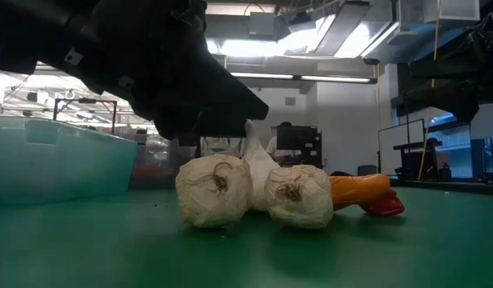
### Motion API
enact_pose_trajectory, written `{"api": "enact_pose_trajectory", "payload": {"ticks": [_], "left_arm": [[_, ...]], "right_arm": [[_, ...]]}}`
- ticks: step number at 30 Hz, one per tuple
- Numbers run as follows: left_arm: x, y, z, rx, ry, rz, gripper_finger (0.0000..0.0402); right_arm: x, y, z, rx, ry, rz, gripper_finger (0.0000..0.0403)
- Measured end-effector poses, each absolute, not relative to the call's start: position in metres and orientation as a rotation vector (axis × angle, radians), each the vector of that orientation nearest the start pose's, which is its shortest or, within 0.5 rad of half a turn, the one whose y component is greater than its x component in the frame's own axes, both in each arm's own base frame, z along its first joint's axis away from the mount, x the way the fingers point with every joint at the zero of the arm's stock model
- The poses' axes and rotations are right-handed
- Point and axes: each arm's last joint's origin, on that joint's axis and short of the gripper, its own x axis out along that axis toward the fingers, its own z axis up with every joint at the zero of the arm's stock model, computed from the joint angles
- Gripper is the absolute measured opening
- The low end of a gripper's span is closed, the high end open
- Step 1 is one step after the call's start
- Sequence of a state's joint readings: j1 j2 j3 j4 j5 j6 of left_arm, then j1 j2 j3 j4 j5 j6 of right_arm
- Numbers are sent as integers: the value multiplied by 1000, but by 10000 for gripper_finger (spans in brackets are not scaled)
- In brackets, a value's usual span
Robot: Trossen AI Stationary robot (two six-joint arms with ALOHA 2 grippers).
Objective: Sort produce into baskets
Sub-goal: Put the white garlic into the green bin
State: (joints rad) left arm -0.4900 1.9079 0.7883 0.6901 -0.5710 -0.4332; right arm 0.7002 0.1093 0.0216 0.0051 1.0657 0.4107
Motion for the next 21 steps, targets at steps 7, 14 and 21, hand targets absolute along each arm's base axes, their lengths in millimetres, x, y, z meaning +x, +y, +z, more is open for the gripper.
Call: {"api": "enact_pose_trajectory", "payload": {"ticks": [7,14,21], "left_arm": [[318,-152,120,-221,348,151,225],[318,-153,119,-232,361,131,225],[317,-152,117,-237,380,130,225]], "right_arm": [[84,38,164,342,-23,-370,280],[84,38,164,341,-23,-370,280],[84,38,164,341,-23,-370,280]]}}
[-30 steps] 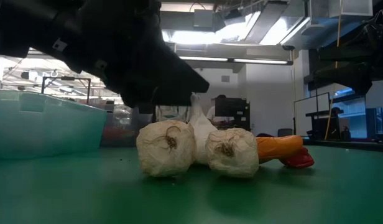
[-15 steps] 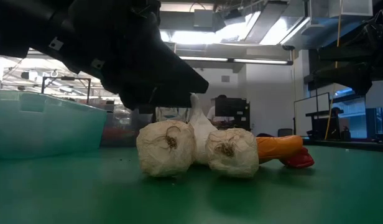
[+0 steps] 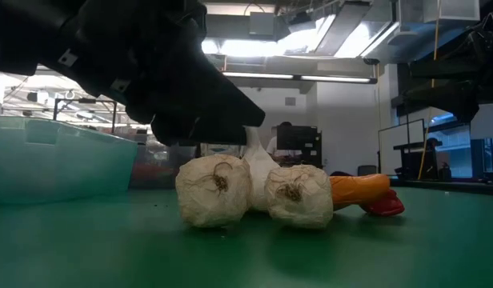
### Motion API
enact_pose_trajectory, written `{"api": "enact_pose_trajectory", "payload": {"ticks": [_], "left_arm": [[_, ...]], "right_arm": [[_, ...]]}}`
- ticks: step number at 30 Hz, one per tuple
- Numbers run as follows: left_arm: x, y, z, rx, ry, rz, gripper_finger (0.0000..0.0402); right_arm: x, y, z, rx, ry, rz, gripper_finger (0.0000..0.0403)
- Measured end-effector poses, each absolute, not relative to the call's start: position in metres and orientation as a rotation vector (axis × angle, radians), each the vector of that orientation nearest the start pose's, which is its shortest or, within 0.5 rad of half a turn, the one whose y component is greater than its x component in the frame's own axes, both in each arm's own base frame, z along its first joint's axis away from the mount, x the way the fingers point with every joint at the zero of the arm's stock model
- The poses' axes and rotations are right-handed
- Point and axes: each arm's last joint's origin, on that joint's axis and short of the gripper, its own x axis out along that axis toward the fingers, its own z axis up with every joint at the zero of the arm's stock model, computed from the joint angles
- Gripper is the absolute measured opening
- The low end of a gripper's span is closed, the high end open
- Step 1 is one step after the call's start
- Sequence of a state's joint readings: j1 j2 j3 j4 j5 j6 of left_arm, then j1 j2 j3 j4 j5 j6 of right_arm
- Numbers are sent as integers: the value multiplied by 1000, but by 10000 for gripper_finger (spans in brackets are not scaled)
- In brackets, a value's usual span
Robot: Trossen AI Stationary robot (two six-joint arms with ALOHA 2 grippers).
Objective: Sort produce into baskets
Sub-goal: Put the white garlic into the green bin
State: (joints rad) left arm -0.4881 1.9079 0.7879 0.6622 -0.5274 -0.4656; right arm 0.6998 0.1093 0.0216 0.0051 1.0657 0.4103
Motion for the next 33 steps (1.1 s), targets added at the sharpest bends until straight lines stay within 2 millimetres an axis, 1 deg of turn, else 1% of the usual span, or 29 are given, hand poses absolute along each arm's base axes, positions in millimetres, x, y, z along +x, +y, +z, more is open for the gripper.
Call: {"api": "enact_pose_trajectory", "payload": {"ticks": [11,22,33], "left_arm": [[317,-151,117,-230,382,129,220],[321,-145,117,-253,390,122,133],[321,-145,117,-262,394,113,72]], "right_arm": [[84,38,164,341,-23,-370,280],[84,38,164,341,-23,-370,280],[84,38,164,341,-23,-370,280]]}}
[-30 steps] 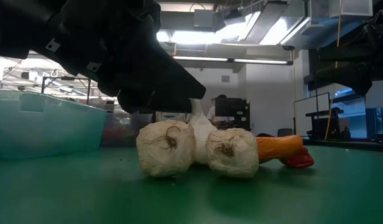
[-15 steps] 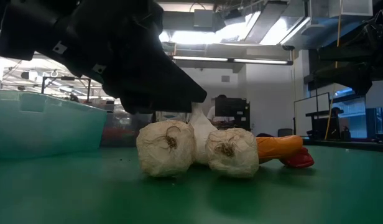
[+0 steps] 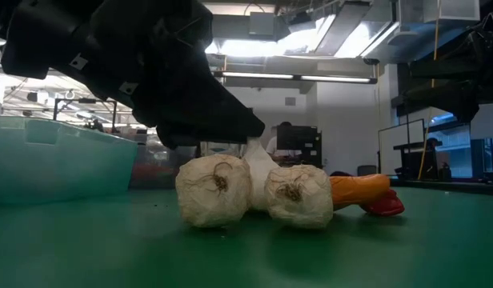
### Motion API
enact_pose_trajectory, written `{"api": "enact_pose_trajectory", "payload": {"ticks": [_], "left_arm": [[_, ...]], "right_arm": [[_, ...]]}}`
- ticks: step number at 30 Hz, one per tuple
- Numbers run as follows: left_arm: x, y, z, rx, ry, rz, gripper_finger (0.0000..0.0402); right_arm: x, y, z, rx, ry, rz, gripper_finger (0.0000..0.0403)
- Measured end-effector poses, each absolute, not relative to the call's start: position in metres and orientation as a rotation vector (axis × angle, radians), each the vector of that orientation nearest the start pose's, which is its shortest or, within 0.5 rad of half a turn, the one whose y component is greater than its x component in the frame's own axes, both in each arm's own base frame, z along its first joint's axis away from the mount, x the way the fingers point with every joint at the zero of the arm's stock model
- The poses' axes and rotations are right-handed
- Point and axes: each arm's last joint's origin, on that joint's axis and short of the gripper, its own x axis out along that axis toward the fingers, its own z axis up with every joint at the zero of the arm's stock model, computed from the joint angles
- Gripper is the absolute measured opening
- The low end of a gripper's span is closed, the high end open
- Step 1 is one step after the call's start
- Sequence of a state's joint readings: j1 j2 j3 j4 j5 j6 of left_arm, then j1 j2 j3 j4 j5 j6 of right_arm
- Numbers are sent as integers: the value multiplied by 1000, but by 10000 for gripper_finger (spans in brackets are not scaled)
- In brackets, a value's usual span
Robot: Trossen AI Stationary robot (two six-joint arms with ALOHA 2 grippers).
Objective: Sort produce into baskets
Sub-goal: Put the white garlic into the green bin
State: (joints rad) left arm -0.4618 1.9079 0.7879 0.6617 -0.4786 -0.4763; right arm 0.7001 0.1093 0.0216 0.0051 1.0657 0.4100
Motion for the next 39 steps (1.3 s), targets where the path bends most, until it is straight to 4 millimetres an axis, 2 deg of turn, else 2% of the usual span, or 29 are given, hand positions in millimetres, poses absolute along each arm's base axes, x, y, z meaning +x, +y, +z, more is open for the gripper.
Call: {"api": "enact_pose_trajectory", "payload": {"ticks": [11,21,26,31,39], "left_arm": [[321,-145,118,-266,386,111,22],[321,-145,128,-285,351,103,20],[317,-143,149,-284,332,95,18],[304,-138,176,-267,364,100,18],[260,-130,224,-277,461,96,18]], "right_arm": [[84,38,164,341,-23,-370,280],[84,38,164,341,-23,-371,280],[84,38,164,341,-23,-370,280],[84,38,164,341,-23,-371,280],[84,38,164,342,-23,-370,280]]}}
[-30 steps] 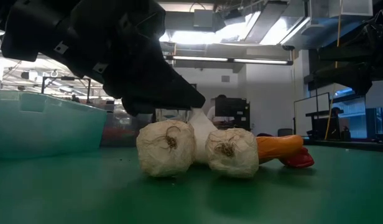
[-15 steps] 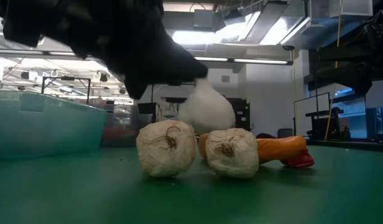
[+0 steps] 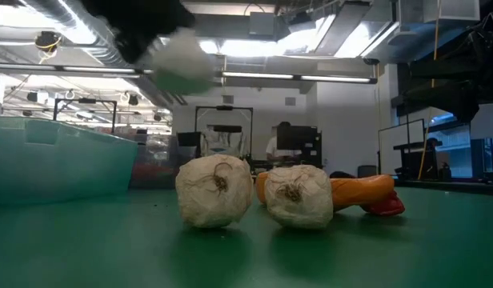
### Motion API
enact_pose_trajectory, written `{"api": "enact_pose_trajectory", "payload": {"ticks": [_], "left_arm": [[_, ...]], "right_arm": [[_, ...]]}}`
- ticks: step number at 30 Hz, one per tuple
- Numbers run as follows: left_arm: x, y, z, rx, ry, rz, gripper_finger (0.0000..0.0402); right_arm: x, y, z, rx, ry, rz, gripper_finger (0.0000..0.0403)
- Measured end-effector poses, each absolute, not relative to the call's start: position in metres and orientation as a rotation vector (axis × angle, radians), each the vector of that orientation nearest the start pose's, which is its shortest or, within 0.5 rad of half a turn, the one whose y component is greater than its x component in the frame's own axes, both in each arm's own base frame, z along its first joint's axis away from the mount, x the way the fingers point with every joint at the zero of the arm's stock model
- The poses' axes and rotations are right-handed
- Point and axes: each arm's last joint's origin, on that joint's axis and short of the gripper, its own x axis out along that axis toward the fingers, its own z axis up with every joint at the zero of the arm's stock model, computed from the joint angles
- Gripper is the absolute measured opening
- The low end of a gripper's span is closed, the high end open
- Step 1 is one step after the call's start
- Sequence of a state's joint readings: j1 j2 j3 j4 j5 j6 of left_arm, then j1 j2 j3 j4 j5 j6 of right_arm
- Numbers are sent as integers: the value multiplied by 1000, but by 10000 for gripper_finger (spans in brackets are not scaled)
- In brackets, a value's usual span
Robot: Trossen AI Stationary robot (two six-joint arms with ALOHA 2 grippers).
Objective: Sort produce into baskets
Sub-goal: Put the white garlic into the green bin
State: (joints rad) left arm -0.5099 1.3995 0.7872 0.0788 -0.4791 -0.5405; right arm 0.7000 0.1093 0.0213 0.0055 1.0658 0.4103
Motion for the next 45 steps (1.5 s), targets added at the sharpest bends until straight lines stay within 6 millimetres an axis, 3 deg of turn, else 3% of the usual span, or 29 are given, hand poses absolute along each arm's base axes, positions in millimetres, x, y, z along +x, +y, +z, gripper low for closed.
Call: {"api": "enact_pose_trajectory", "payload": {"ticks": [4,9,17,27,45], "left_arm": [[230,-126,244,-322,521,97,18],[194,-119,254,-378,626,138,18],[164,-109,243,-511,710,428,17],[163,-109,222,-501,764,624,17],[176,-120,193,-395,845,704,17]], "right_arm": [[84,38,164,341,-23,-370,280],[84,38,164,341,-23,-370,280],[84,38,164,341,-23,-370,280],[84,38,164,342,-23,-370,280],[84,38,164,342,-23,-370,280]]}}
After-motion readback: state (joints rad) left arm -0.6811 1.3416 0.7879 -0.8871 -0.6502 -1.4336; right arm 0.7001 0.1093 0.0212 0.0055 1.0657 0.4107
